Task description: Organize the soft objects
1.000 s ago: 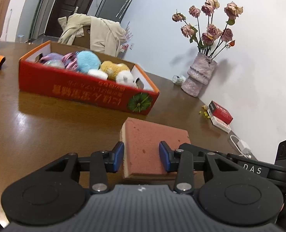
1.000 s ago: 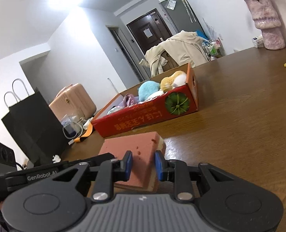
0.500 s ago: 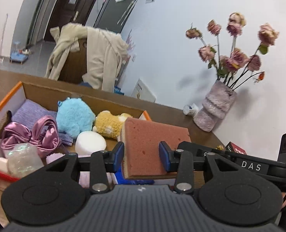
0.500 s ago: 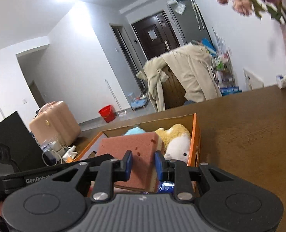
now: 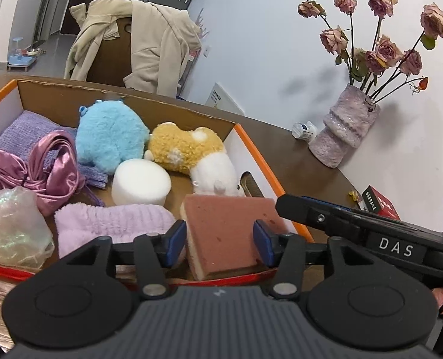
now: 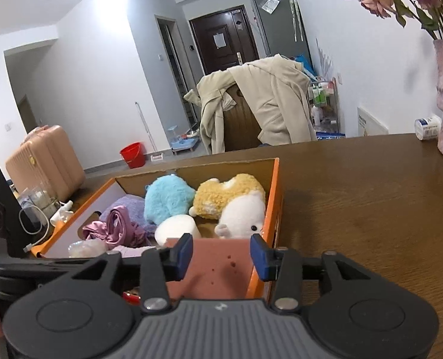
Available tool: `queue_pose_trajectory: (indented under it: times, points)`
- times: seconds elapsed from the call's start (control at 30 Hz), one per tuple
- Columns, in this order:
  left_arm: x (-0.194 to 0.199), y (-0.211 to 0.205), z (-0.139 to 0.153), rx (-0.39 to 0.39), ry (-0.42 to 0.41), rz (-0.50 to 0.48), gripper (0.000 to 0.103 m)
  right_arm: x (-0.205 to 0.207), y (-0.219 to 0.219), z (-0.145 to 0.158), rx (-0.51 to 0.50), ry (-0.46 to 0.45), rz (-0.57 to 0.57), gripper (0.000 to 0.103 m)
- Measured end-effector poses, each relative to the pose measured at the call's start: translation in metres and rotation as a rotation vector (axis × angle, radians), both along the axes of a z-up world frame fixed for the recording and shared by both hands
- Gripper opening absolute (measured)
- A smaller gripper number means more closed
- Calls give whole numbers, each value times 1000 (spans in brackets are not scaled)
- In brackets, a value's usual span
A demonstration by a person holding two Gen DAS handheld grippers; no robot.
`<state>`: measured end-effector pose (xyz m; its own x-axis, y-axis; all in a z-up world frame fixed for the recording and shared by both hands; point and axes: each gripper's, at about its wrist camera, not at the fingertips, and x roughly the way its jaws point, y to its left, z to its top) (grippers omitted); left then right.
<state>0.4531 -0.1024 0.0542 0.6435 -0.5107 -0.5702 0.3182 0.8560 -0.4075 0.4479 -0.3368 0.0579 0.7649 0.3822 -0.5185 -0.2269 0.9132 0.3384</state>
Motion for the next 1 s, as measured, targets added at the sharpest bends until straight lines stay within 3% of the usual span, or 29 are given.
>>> queue_pose_trajectory:
  times: [0.37, 0.47, 0.6, 0.8, 0.9, 1.0]
  points:
    - [-38, 32, 35, -9, -81, 41, 58, -34, -6, 29, -28, -46, -22, 47]
    - [-55, 46, 46, 15, -122, 68, 63, -50, -6, 41, -41, -85, -49, 62]
    - [-84, 62, 57, 117, -202, 121, 72, -71, -2, 53, -65, -107, -82, 64]
    - [-122, 88, 62, 228, -308, 178, 88, -105, 11, 62, -130, -155, -117, 79]
    - [-144, 98, 63, 270, -436, 283, 103, -123, 22, 61, -137, -221, -133, 97]
    - [-162, 106, 57, 272, -546, 314, 103, -147, 38, 52, -171, -334, -164, 103]
